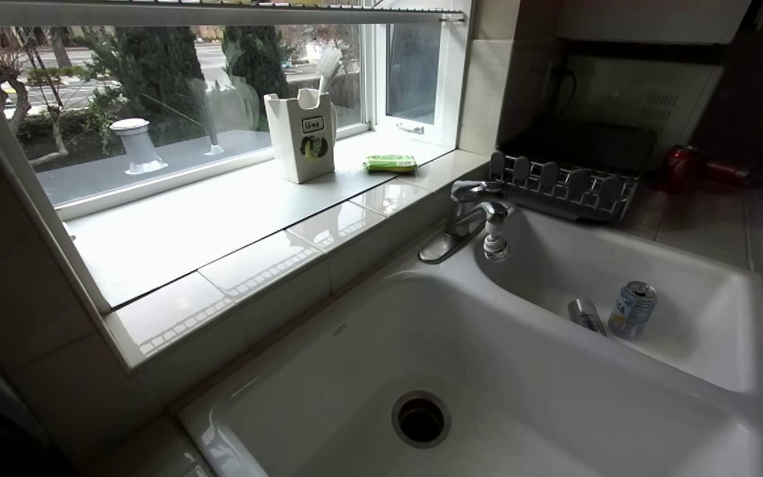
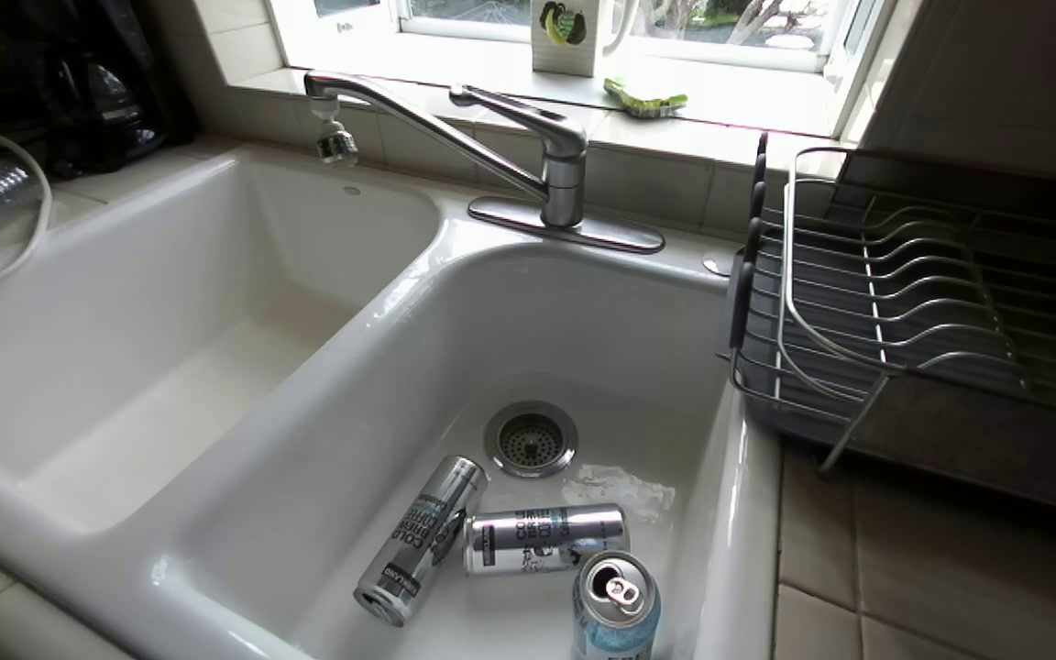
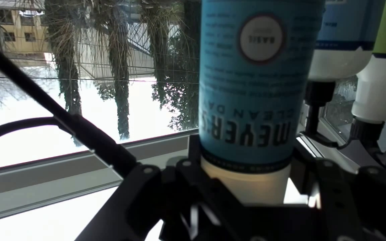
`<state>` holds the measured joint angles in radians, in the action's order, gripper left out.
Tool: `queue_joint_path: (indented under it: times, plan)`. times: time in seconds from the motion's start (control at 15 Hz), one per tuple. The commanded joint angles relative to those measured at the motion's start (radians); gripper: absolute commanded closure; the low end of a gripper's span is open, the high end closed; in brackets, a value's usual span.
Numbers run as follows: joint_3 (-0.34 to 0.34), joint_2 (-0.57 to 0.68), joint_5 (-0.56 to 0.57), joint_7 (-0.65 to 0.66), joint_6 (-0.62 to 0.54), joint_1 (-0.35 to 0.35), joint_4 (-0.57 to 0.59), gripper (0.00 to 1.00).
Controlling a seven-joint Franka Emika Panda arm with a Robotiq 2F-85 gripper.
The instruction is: Pick up the bottle of dish soap from the tray on the left and place it on the rack above the window seal
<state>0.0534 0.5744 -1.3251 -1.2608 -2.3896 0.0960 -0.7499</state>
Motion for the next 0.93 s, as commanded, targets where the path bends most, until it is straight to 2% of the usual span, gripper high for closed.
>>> queue_joint_path:
  times: [0.0,0.87]
  plan:
    - [-0.002,0.072,-0.006,0.046,-0.013,0.003,0.099,0.63]
    - [-0.006,0.138,-0.011,0.06,-0.018,0.008,0.162,0.63]
